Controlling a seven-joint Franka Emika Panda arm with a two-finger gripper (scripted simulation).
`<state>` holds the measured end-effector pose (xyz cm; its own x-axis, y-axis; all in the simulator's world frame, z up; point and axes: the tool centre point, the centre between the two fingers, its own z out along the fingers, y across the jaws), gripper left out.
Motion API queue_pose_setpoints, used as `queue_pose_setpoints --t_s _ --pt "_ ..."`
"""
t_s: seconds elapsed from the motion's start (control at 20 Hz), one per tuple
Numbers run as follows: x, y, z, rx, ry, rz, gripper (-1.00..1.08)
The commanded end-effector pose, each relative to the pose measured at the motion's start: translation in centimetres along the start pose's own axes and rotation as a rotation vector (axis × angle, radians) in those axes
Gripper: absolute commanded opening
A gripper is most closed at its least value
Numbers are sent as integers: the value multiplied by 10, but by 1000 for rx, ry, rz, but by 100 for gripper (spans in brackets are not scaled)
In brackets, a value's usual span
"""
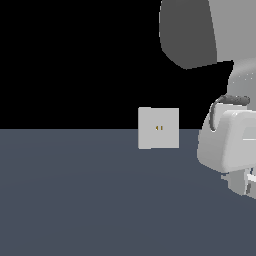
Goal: Plug the charger into the wall socket.
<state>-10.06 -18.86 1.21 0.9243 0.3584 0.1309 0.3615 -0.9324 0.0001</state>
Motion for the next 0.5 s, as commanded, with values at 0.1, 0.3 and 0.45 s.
queue_pose_setpoints --t_s 0.1,0.3,0.45 --pt "2 -2 -2 -1 0 7 -100" --pt "7 -9 -7 -3 1 27 -100" --pt "13 -16 -13 -6 1 49 -100"
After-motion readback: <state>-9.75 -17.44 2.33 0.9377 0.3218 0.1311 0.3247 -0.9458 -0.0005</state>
